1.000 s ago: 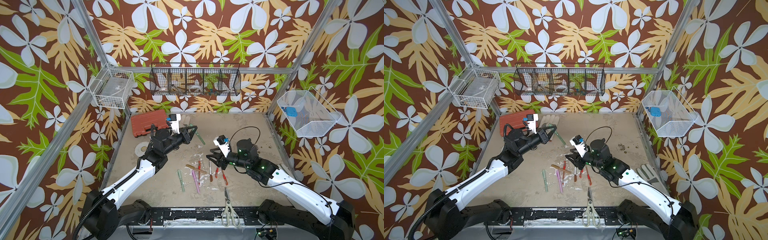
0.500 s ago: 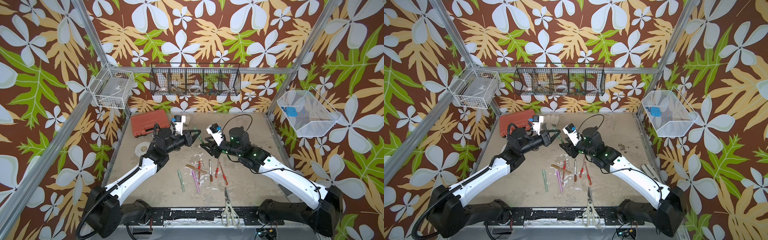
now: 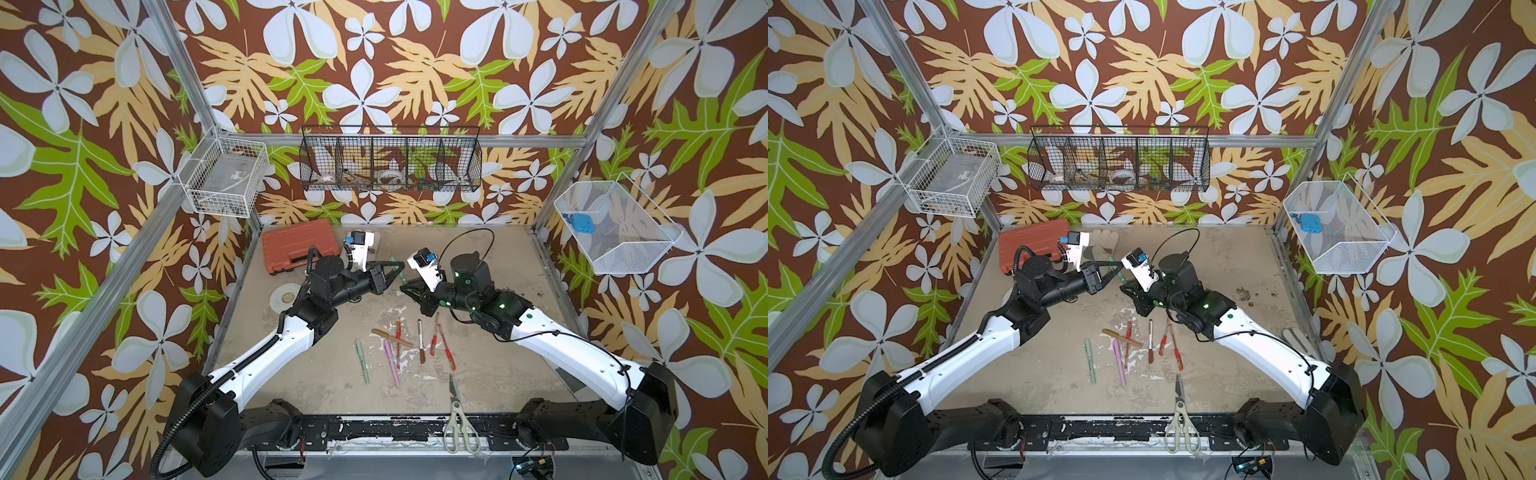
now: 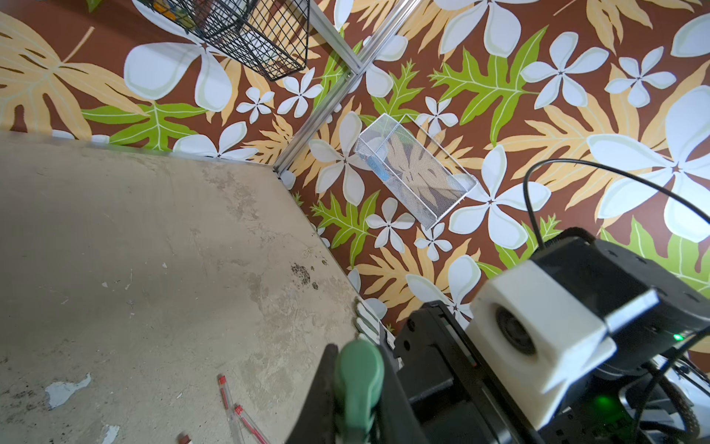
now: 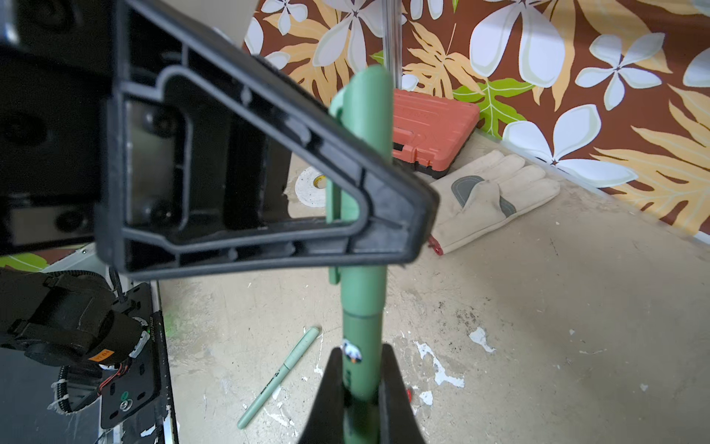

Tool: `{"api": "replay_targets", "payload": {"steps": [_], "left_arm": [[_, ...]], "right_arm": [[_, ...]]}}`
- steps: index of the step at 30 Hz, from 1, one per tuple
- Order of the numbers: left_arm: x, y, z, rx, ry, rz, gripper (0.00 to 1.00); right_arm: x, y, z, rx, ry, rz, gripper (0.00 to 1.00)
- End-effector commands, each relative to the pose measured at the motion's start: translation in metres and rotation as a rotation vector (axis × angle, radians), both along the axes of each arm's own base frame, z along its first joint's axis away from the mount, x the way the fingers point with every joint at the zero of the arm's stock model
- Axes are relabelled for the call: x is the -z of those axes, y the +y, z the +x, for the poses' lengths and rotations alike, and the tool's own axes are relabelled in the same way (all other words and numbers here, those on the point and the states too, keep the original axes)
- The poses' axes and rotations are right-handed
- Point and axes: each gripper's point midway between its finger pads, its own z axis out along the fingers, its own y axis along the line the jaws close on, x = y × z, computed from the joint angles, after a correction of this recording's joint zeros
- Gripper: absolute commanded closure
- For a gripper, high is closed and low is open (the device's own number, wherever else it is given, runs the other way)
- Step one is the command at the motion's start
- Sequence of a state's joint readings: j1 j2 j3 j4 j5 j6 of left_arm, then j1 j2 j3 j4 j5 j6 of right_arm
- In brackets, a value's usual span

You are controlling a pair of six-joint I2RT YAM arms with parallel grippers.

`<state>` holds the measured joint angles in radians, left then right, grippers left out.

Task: Remove pen caps from pens
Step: Open the pen cap on the pen.

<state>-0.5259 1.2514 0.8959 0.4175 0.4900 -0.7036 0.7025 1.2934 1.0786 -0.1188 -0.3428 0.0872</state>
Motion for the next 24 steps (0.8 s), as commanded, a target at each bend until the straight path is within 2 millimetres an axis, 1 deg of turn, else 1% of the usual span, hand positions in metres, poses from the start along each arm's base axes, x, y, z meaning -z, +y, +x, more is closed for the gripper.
{"api": "replay_targets", "payload": {"steps": [1, 3, 7, 11, 13, 15, 19, 21, 24], "left_arm": [[-0.011, 0.005, 0.012, -0.055, -0.02, 0.003, 1.0], [-0.018, 0.009, 0.019, -0.078, -0.022, 0.001, 1.0], [-0.038, 0.026, 0.033, -0.122, -0.04, -0.028, 1.0], [-0.046, 0.032, 0.044, -0.154, -0.039, -0.027, 1.0], [-0.047, 0.032, 0.046, -0.156, -0.038, -0.04, 1.0], [-0.047, 0.031, 0.047, -0.152, -0.036, -0.049, 1.0], [-0.052, 0.029, 0.045, -0.132, -0.06, -0.067, 1.0], [-0.055, 0.03, 0.044, -0.121, -0.073, -0.077, 1.0], [-0.057, 0.032, 0.043, -0.118, -0.093, -0.08, 1.0]], "right_arm": [[0.01, -0.004, -0.008, -0.007, 0.027, -0.011, 1.0], [0.019, -0.008, -0.012, -0.001, 0.041, -0.013, 1.0], [0.037, -0.016, -0.02, 0.02, 0.078, -0.013, 1.0], [0.042, -0.022, -0.022, 0.05, 0.096, 0.002, 1.0], [0.042, -0.022, -0.023, 0.05, 0.1, 0.007, 1.0], [0.047, -0.023, -0.023, 0.053, 0.111, -0.004, 1.0], [0.061, -0.025, -0.025, 0.055, 0.134, -0.033, 1.0], [0.064, -0.026, -0.026, 0.057, 0.134, -0.034, 1.0], [0.063, -0.026, -0.029, 0.041, 0.128, -0.022, 1.0]]}}
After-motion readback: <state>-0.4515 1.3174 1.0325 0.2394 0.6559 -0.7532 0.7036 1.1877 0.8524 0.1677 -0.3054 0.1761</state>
